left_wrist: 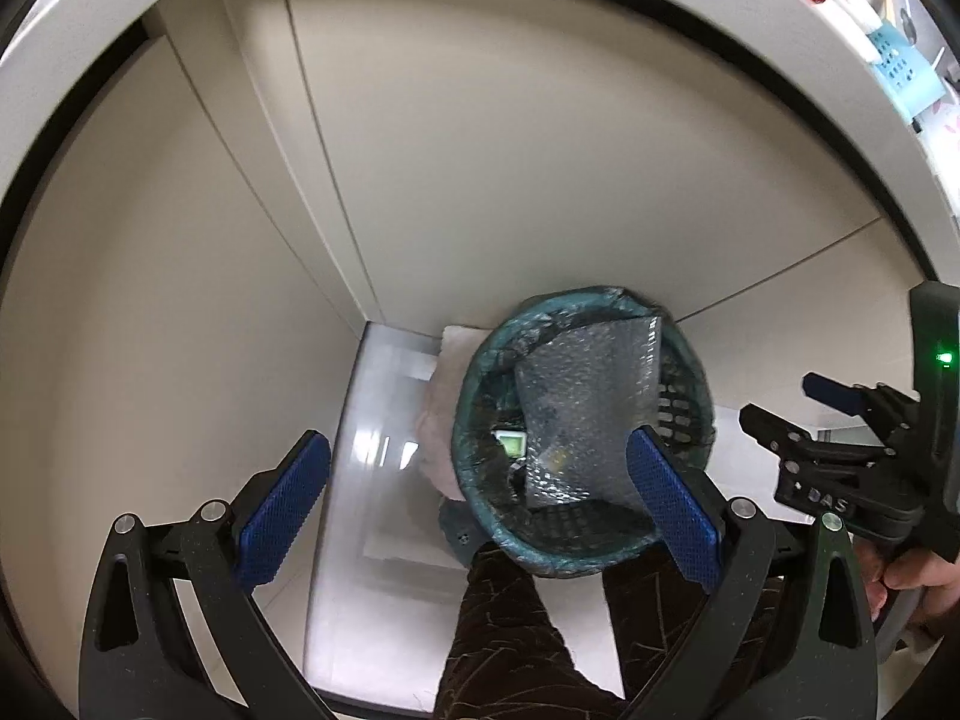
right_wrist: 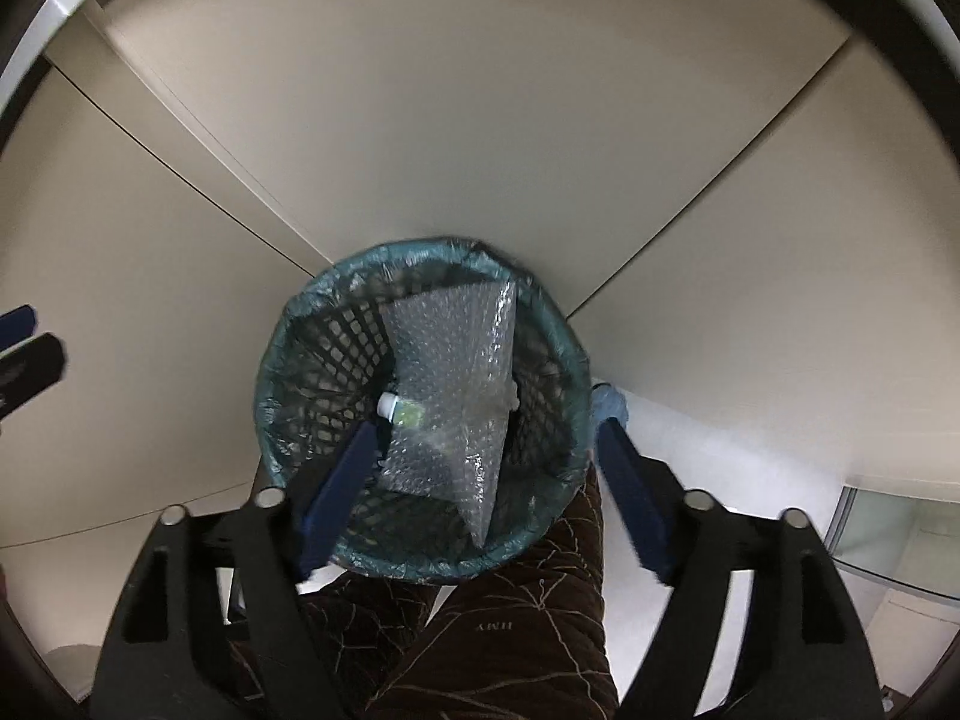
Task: Collect trash
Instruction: 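Raise both open tools from the bin back over the counter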
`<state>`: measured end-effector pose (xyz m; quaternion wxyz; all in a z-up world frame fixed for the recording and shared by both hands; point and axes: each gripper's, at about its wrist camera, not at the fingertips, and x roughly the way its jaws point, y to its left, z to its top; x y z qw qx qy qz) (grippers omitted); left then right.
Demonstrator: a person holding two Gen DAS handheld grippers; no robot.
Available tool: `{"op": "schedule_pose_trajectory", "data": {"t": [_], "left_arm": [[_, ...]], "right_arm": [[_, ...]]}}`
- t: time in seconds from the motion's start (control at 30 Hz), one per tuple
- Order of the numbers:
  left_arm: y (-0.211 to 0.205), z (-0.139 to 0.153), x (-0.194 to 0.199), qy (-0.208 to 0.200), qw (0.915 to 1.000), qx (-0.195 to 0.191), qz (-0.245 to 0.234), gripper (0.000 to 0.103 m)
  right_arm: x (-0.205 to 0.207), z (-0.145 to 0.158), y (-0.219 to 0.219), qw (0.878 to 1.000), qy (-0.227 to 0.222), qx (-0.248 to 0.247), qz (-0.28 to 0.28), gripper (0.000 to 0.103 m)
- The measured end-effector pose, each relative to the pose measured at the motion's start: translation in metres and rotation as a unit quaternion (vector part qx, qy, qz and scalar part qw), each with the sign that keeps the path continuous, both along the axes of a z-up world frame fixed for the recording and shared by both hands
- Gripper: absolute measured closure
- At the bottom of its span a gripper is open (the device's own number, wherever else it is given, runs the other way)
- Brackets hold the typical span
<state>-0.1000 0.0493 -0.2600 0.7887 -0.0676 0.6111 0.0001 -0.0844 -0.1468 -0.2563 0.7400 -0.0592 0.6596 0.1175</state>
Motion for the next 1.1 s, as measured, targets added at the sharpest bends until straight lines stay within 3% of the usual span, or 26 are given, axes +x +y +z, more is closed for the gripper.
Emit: {"op": "schedule_pose_trajectory", "data": {"t": [0.1,0.57,1.1], "left_arm": [[-0.006,0.018,0.001,-0.009,0.9999,0.001,-0.01,0.006],[-0.021,0.114,0.016,-0.076,0.9966,-0.003,-0.034,0.006],[-0.026,0.17,0.063,-0.13,0.9907,0.006,-0.04,0.006]], "right_arm": [[0.004,0.026,-0.008,1.0,-0.026,0.005,-0.002,0.013],[0.033,0.162,-0.046,0.987,-0.148,0.049,-0.046,0.01],[0.08,0.229,-0.068,0.975,-0.202,0.061,-0.065,0.01]]}}
